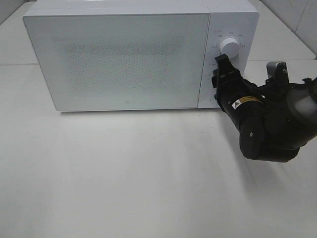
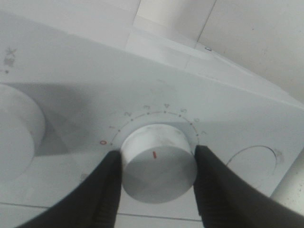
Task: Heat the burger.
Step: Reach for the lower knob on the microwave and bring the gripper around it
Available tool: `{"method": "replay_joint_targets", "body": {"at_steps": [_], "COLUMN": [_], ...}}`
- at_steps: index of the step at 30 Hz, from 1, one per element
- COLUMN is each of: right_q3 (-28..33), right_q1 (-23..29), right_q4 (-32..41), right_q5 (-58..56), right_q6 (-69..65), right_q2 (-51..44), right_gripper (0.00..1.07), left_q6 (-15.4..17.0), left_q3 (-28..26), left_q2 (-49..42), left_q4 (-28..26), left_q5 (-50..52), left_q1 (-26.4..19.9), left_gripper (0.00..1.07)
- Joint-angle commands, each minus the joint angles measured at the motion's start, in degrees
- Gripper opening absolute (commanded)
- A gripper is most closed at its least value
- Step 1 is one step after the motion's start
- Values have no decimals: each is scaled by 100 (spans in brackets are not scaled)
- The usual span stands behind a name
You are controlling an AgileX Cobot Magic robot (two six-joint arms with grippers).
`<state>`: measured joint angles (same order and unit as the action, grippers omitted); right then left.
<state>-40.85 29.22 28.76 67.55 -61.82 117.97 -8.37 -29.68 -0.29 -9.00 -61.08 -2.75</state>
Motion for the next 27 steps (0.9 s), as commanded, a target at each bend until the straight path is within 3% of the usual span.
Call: {"method": "replay_joint_targets", "body": {"at_steps": [1,27], "right_q3": [-241,-241], "right_q1": [0,0], "right_q4": [-653,-762], "right_q5": [1473,1387], "right_q6": [-888,-1392], "right_q2": [-69,-69], "right_gripper": [4,8], "left_q6": [46,46], "left_q3": [11,11], "left_q2": [-86,-86], "left_q4": [-57,-57], "left_q5": [-17,-17], "left_q1": [-29,-29], "left_gripper": [101,101]}}
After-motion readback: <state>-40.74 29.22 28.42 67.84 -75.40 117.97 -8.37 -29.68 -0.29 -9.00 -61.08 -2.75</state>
